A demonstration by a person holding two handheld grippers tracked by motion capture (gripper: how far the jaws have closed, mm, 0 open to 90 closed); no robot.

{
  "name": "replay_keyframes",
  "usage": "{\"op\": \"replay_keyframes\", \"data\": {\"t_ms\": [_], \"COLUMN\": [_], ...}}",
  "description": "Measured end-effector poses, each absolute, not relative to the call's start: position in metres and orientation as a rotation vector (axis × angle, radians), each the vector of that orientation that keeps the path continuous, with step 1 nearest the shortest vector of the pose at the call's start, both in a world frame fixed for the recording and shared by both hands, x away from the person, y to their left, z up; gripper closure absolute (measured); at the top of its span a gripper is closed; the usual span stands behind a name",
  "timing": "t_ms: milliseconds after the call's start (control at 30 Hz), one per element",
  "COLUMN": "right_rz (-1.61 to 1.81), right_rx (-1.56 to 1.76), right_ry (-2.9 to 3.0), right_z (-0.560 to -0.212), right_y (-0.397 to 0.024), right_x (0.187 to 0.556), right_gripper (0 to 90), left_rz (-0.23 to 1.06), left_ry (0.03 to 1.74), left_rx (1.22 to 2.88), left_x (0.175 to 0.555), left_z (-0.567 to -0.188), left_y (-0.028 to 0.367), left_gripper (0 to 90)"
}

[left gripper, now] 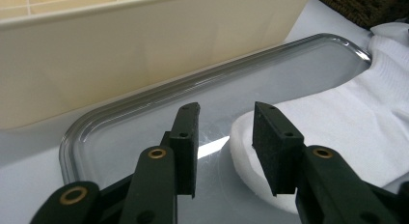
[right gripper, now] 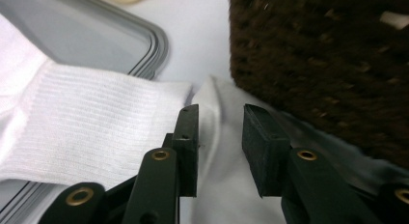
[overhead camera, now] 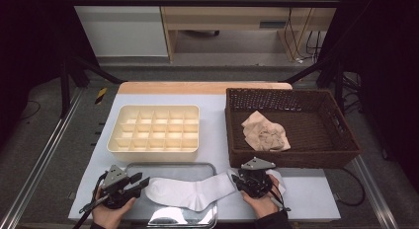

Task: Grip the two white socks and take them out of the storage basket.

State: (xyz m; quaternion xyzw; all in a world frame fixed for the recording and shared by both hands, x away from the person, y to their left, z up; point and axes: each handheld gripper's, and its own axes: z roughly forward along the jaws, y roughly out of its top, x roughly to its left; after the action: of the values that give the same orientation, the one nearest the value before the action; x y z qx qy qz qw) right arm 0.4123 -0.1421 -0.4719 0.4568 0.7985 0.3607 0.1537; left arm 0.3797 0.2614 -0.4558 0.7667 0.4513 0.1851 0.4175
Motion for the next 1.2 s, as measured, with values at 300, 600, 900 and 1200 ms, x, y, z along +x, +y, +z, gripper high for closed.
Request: {"op": "replay_keyframes", "data": {"t_ms": [300, 600, 900, 1200], "right_rz": [1.024, 0.968, 0.961, 1.14], "right_rx": [1.317, 1.449, 1.432, 1.257], "right_ry": [2.31, 2.188, 2.111, 2.06], "right_z": [-0.467, -0.459, -0.457, -0.429], "right_y": [-0.146, -0.199, -0.198, -0.165], "right_x": [0.406, 0.394, 0.394, 0.388], "right_gripper": [88.8, 88.8, 68.7, 64.7], "left_rz": [0.449, 0.455, 0.45, 0.465], "left_ry": [1.135, 1.128, 1.132, 1.12], "left_rx": [1.968, 2.0, 1.963, 1.943], "left_x": [0.382, 0.382, 0.383, 0.383], "left_z": [-0.464, -0.466, -0.462, -0.457], "left_y": [0.257, 0.256, 0.259, 0.262], "left_gripper": [66.0, 71.7, 68.1, 64.1]}}
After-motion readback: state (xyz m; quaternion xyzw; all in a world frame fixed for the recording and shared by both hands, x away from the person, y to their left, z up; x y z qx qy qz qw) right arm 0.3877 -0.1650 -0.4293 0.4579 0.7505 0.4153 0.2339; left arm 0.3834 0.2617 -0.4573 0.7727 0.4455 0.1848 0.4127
